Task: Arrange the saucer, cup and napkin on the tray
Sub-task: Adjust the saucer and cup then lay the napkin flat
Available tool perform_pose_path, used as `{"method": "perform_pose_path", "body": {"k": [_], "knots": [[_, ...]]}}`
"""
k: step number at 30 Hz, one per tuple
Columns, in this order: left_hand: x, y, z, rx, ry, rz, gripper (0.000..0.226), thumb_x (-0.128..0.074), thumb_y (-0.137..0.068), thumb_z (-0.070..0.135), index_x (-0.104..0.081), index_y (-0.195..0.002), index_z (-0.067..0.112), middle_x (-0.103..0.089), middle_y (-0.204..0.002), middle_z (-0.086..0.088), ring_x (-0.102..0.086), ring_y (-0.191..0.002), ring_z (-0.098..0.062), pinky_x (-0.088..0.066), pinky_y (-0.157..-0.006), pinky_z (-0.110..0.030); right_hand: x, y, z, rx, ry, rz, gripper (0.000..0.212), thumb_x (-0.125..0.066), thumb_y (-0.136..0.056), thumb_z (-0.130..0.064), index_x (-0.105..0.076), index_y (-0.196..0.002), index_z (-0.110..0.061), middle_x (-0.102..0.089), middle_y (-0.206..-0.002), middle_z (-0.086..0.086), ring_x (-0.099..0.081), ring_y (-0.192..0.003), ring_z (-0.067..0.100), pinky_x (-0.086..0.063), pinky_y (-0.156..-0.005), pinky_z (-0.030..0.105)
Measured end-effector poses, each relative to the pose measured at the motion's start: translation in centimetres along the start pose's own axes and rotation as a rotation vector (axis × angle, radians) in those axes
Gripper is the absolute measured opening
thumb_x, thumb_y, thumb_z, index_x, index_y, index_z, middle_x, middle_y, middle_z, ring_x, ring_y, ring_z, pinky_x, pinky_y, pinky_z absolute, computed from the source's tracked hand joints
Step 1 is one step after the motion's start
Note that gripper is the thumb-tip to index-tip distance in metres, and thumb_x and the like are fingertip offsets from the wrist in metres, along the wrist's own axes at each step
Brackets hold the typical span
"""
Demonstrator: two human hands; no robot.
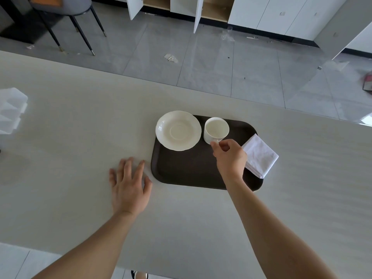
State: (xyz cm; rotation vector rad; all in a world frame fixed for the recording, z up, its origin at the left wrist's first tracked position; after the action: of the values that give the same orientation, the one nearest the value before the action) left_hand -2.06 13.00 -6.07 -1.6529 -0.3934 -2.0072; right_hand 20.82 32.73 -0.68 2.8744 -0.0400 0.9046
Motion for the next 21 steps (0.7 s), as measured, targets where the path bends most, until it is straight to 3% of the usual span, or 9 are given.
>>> {"method": "perform_pose_path", "body": {"k": [17, 21], "knots": [[-0.1, 0.0, 0.0, 0.007, -0.009, -0.022, 0.053, -0.045, -0.086, 0.033, -0.058, -0.135, 0.017, -0.048, -0.145, -0.018, -0.038, -0.141, -0.041, -0.022, -0.117, -0.063, 0.4, 0.1, -0.1, 0.011, 0.005, -0.031, 0.025, -0.073, -0.082, -0.049, -0.066, -0.080, -0.025, -0.071, -0.072, -0.010, -0.067, -0.069, 0.007, -0.051, -0.063, 0.022], [0.0, 0.0, 0.0, 0.006, -0.009, -0.014, 0.053, -0.044, -0.086, 0.033, -0.059, -0.134, 0.016, -0.048, -0.144, -0.019, -0.038, -0.141, -0.041, -0.022, -0.117, -0.063, 1.7, 0.4, 0.4, 0.002, -0.025, -0.039, 0.012, -0.070, -0.087, -0.037, -0.066, -0.079, -0.029, -0.071, -0.069, -0.012, -0.070, -0.067, 0.006, -0.053, -0.062, 0.023]]}}
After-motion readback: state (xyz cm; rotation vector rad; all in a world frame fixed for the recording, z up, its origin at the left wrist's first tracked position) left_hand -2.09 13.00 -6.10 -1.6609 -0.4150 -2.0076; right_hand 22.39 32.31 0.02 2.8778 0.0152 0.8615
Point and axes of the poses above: each hand's wrist, its own y-axis away from the middle knuckle, its own x-axis out of the back of the hand, z = x × y, the point moved 4 cm from there along -y, towards the middle knuckle
